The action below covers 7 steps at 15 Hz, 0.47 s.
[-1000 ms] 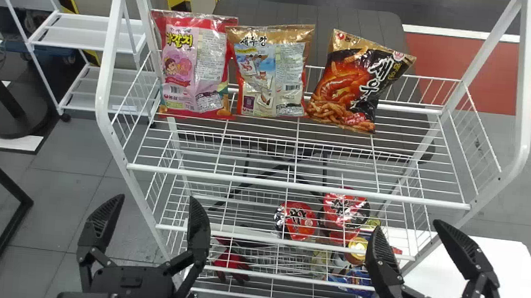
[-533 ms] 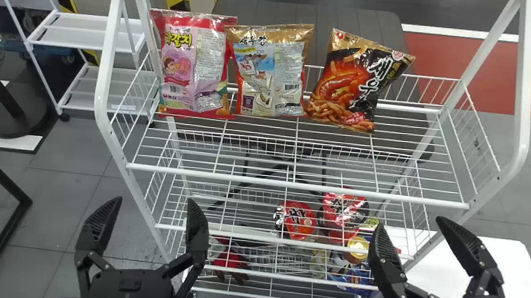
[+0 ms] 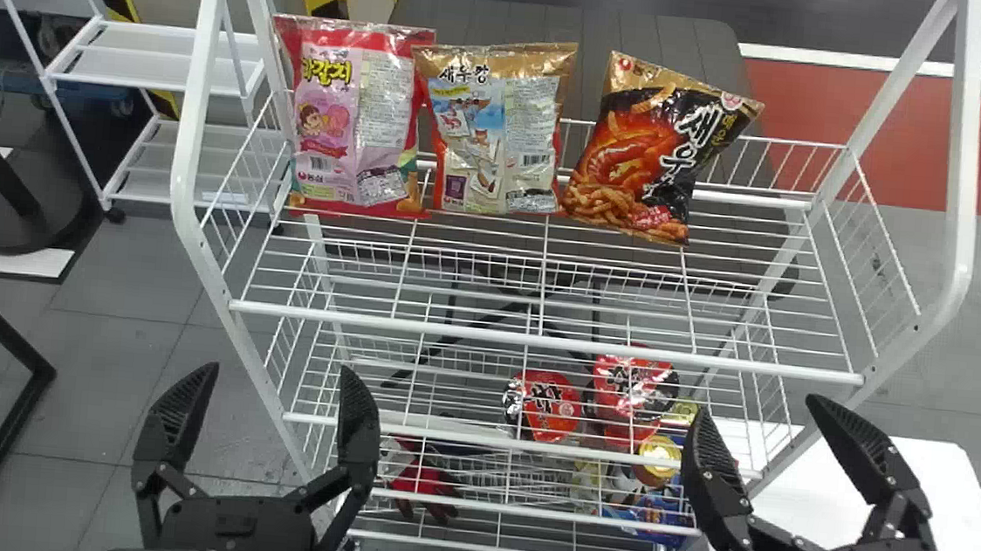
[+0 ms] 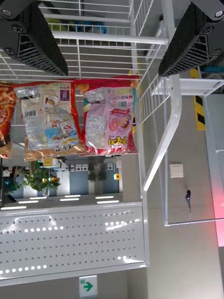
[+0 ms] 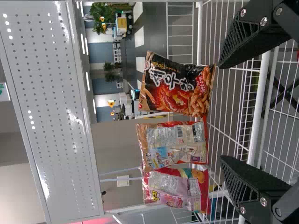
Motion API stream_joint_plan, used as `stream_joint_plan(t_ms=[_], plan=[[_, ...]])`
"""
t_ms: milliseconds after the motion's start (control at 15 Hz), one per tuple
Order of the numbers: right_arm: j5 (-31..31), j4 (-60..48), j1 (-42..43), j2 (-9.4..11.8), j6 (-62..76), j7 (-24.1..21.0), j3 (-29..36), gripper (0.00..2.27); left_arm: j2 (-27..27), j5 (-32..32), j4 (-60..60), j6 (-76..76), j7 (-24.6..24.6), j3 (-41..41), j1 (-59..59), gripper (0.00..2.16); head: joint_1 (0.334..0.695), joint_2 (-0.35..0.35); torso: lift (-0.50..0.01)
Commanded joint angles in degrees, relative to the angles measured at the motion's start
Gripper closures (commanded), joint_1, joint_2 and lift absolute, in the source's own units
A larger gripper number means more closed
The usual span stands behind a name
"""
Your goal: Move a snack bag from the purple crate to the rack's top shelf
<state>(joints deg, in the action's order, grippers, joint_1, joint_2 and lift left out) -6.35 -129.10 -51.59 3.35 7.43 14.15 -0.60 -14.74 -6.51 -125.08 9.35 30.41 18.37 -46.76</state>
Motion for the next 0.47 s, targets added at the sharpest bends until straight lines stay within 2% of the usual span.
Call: stream_joint_plan(t_ms=[0,400], plan=[[0.02,-0.01,0.0,-0.02,-0.01,0.0,-0.11,0.14,-0.2,0.0,-0.08,0.0,0.0,0.0,0.0,0.09,0.695,0.012,0.001],[0.02,0.08,0.0,-0.02,0.34,0.0,-0.19,0.14,-0.29,0.0,-0.26,0.18,0.18,-0.09,-0.18,0.09,0.695,0.016,0.001]])
